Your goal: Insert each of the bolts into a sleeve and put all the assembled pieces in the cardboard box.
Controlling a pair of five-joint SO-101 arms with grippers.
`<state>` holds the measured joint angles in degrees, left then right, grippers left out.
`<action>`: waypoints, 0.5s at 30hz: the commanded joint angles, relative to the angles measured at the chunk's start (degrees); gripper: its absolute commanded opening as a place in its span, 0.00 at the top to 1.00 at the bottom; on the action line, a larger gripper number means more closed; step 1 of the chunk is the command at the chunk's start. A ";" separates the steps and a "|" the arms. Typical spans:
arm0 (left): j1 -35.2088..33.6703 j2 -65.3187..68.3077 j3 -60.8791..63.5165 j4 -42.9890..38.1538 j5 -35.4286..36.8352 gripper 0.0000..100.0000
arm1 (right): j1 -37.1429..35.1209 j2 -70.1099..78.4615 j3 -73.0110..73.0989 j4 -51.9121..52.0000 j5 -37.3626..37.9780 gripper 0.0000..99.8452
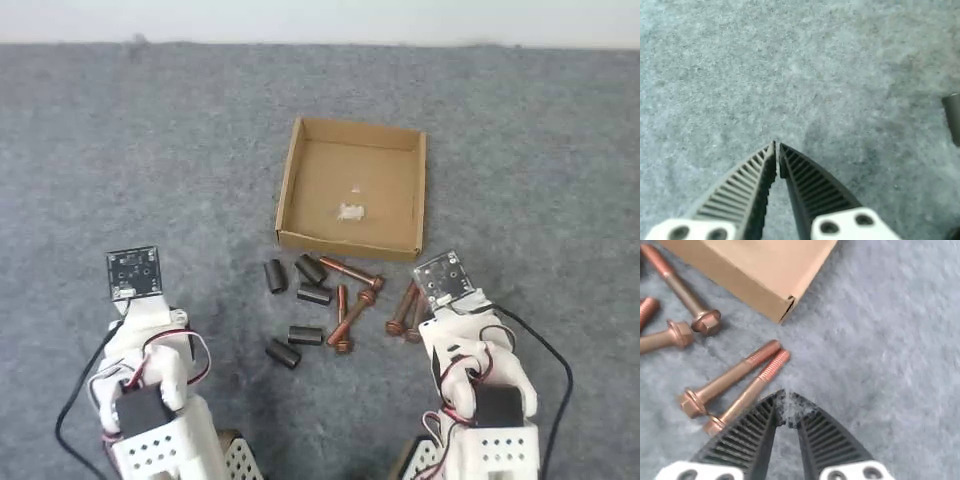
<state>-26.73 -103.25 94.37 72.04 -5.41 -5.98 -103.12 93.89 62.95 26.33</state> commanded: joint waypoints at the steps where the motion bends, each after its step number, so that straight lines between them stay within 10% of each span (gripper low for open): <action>1: -0.44 -0.26 -3.47 0.35 -0.18 0.99 | -3.38 -0.75 -5.63 2.15 1.76 0.98; 15: -0.44 41.85 -13.93 -17.23 -0.09 0.99 | -6.29 25.63 -17.93 2.77 13.63 0.93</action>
<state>-26.99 -71.60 85.93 58.86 -5.41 -11.87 -87.65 82.55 65.49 36.53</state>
